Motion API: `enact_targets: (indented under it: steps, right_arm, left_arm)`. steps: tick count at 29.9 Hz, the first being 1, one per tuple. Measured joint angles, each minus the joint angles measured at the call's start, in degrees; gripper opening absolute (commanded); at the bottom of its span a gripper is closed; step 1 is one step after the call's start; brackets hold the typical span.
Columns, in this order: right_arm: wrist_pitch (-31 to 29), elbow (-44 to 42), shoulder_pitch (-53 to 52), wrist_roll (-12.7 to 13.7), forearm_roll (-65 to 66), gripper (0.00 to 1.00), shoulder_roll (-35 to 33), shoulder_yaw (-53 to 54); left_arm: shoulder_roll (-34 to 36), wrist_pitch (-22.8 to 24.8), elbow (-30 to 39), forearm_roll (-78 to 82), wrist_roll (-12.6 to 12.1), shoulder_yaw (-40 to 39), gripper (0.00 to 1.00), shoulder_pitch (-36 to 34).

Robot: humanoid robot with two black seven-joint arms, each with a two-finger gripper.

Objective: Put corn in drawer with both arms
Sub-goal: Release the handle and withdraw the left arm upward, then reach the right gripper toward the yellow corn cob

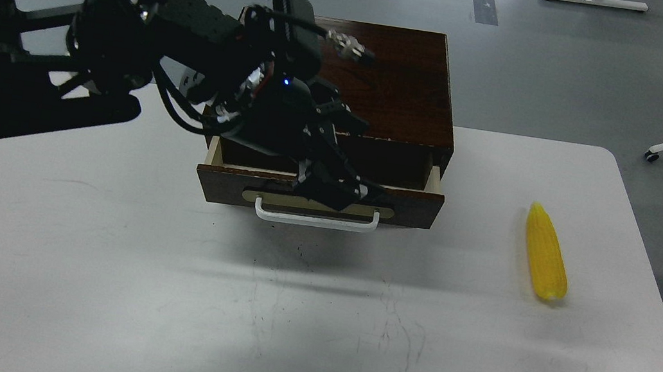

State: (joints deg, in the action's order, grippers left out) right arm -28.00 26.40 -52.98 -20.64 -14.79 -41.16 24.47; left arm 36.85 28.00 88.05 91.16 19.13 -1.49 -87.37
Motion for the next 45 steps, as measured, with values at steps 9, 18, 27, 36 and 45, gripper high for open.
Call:
enact_targets:
  steps: [9,18,27,36,45]
  right_arm:
    - [0.00,-2.86,-5.76,0.00,13.28,1.00,-1.99,-14.74]
    - [-0.01,-2.20,-10.49,-0.06,33.98,1.00,1.83,-26.13]
    - [6.28,8.08,-10.50,-1.30,57.52,1.00,4.00,-35.54]
    - [10.20,12.79,-10.42,1.05,63.68,1.00,5.56,-43.56]
    - [11.80,10.09,-9.70,2.28,63.84,0.81,9.14,-48.33]
  left_arm:
    - [6.82,0.00,-13.61,-33.91,0.07,-3.63,0.98,0.69]
    - [3.24,0.00,-33.93,-79.02,0.20,-4.43,0.98,4.18]
    - [-0.13,-0.03,-44.16,-94.91,-0.43,-17.78,0.98,15.37]
    - [0.29,-0.01,-44.38,-95.20,-0.49,-20.55,0.98,17.23]
    - [0.75,0.00,-44.38,-95.26,-0.38,-20.58,0.98,17.32]
